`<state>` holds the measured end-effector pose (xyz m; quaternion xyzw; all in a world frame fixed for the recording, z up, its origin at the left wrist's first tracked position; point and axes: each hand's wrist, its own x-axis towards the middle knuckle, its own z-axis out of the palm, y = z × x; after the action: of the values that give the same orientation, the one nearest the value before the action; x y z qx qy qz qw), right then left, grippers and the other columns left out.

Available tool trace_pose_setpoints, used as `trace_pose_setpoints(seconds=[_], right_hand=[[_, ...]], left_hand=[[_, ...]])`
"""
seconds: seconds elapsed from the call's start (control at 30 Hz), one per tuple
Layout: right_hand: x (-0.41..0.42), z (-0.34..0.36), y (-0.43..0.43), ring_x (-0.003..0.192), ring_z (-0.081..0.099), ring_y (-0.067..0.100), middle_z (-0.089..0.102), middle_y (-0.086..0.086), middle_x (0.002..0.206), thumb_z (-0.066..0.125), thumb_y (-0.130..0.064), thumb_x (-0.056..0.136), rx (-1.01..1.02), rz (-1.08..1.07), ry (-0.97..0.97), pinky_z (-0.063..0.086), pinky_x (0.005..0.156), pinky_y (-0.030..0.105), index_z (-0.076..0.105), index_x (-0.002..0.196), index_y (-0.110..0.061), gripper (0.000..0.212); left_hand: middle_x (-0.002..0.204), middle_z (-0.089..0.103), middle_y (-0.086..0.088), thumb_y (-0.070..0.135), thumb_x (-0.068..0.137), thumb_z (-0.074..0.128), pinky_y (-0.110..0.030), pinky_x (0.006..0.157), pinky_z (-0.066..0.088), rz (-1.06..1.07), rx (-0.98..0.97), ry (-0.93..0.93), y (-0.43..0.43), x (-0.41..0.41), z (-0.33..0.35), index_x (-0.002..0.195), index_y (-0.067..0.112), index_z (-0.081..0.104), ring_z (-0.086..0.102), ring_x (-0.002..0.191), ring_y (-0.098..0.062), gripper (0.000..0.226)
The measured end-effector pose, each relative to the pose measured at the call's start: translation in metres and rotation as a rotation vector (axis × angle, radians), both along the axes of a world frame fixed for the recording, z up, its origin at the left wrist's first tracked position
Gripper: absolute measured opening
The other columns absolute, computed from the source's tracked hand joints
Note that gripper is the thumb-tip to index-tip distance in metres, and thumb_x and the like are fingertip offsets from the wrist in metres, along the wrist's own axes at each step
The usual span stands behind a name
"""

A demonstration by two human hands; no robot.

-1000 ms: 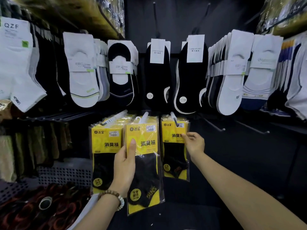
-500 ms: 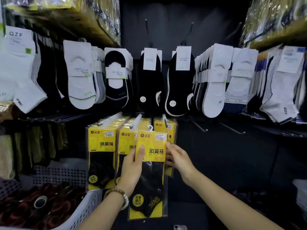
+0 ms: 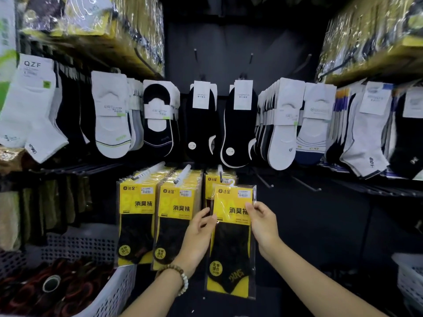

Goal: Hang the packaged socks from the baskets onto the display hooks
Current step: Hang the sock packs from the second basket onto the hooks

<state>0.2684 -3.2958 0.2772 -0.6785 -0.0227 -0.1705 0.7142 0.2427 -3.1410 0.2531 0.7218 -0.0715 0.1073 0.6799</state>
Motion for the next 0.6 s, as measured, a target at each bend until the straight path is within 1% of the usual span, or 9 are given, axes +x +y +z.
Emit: trace_pose_setpoints(seconds=[0.1,0.2,0.23,0.3,0.37,0.47,0.53,0.6], right_hand=[[0.014,0.005,0.006,0.086,0.069,0.027,0.072,0.013,0.089,0.057,-0.02,0.094,-0.071,-0.015,-0.03,0.055,0.082,0.042,0.062,0.089,-0.001,0.02],[0.032,0.001,0.014,0.084,0.065,0.031,0.069,0.021,0.091,0.057,-0.021,0.094,-0.12,-0.03,-0.017,0.053,0.085,0.048,0.061,0.087,0.001,0.023],[0.039,-0.002,0.016,0.085,0.065,0.032,0.069,0.022,0.091,0.058,-0.021,0.094,-0.121,-0.042,-0.005,0.053,0.086,0.048,0.062,0.087,0.001,0.024],[0.052,-0.007,0.018,0.09,0.066,0.03,0.07,0.017,0.09,0.059,-0.022,0.093,-0.092,-0.075,0.032,0.054,0.087,0.045,0.065,0.088,-0.003,0.021],[0.067,-0.01,0.02,0.093,0.066,0.026,0.07,0.011,0.091,0.062,-0.025,0.091,-0.046,-0.111,0.062,0.054,0.087,0.041,0.067,0.088,-0.006,0.019],[0.089,-0.013,0.022,0.094,0.064,0.022,0.069,0.006,0.091,0.067,-0.029,0.087,0.014,-0.162,0.123,0.051,0.086,0.035,0.067,0.084,-0.011,0.018],[0.101,-0.016,0.023,0.096,0.062,0.022,0.069,0.006,0.096,0.069,-0.031,0.085,0.085,-0.167,0.182,0.05,0.091,0.036,0.067,0.086,-0.011,0.021],[0.109,-0.021,0.022,0.099,0.062,0.022,0.068,0.007,0.101,0.07,-0.031,0.084,0.122,-0.166,0.224,0.05,0.093,0.037,0.067,0.093,-0.009,0.024]], left_hand=[[0.135,0.05,0.005,0.036,0.094,0.049,-0.022,0.089,0.039,0.022,-0.033,0.0,-0.005,0.007,-0.001,0.14,0.027,0.038,0.05,0.106,-0.003,0.048],[0.14,0.045,0.006,0.038,0.095,0.047,-0.014,0.079,0.038,0.056,-0.033,0.02,-0.004,0.017,-0.007,0.141,0.029,0.036,0.048,0.097,0.006,0.049],[0.142,0.043,0.006,0.039,0.095,0.046,-0.013,0.082,0.037,0.062,-0.028,0.027,-0.004,0.023,-0.009,0.142,0.03,0.035,0.046,0.097,0.006,0.049],[0.145,0.04,0.005,0.041,0.095,0.046,-0.019,0.091,0.033,0.066,-0.022,0.042,-0.004,0.035,-0.012,0.144,0.03,0.032,0.041,0.107,0.001,0.052],[0.148,0.037,0.006,0.044,0.095,0.044,-0.022,0.094,0.03,0.064,-0.004,0.045,-0.006,0.05,-0.014,0.146,0.03,0.027,0.038,0.115,-0.001,0.056],[0.152,0.031,0.008,0.047,0.095,0.041,-0.028,0.105,0.028,0.062,0.014,0.047,-0.012,0.073,-0.019,0.148,0.032,0.02,0.032,0.135,-0.01,0.059],[0.154,0.027,0.007,0.051,0.095,0.037,-0.035,0.11,0.027,0.066,0.037,0.068,-0.015,0.087,-0.022,0.149,0.036,0.014,0.028,0.139,-0.014,0.06],[0.155,0.024,0.007,0.054,0.095,0.035,-0.038,0.11,0.028,0.082,0.051,0.094,-0.017,0.098,-0.026,0.149,0.037,0.01,0.027,0.14,-0.018,0.062]])
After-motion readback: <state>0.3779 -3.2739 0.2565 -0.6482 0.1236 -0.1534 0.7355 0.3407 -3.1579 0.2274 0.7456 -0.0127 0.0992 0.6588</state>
